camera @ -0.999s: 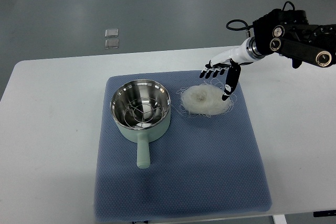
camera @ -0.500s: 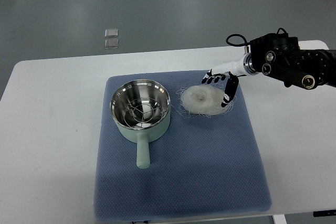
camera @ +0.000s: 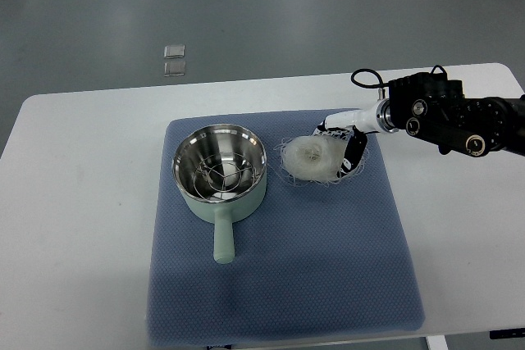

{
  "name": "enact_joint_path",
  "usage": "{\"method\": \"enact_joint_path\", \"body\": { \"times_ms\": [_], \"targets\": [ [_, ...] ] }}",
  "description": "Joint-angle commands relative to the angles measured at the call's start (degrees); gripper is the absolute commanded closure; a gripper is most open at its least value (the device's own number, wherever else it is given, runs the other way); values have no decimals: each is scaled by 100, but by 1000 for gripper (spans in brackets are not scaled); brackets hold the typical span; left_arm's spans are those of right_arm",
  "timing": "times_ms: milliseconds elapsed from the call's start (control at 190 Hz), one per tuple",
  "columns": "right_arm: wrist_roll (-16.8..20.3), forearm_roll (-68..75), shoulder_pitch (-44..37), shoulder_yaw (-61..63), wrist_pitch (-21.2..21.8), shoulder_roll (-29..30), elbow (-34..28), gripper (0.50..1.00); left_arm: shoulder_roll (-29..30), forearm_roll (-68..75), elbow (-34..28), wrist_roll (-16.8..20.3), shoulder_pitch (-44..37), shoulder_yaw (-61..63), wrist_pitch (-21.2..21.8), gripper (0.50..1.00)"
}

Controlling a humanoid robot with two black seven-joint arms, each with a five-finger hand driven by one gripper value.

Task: Put vermicelli into pot with right hand
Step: 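Close the right hand fingers around the vermicelli bundle, then lift the vermicelli with the right hand and carry it toward the saucepan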

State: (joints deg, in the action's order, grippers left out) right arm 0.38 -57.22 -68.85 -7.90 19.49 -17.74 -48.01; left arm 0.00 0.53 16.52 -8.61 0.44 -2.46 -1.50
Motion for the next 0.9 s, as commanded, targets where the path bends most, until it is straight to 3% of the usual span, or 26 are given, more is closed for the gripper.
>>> {"method": "enact_joint_path", "body": {
  "times_ms": [0,11,294,373,631,894],
  "targets": [
    [-46,-9,82,-1,-112,113,55,983,0,-9,0,-1,0,0,0,500],
    [-46,-18,82,-10,-129,130,72,1000,0,-9,0,-1,0,0,0,500],
    [-231,-35,-190,25,-94,-151,37,1000,0,-9,-17,-1,0,0,0,500],
    [-231,0,-568,17,29,-476,-253,1000,0,-9,-17,-1,0,0,0,500],
    [-257,44,-2185,87,1039,-2014,-1421,1000,0,-9,-17,-1,0,8,0,500],
    [-257,325,-2405,96,1075,-2357,-1958,1000,0,-9,0,-1,0,8,0,500]
  ]
}}
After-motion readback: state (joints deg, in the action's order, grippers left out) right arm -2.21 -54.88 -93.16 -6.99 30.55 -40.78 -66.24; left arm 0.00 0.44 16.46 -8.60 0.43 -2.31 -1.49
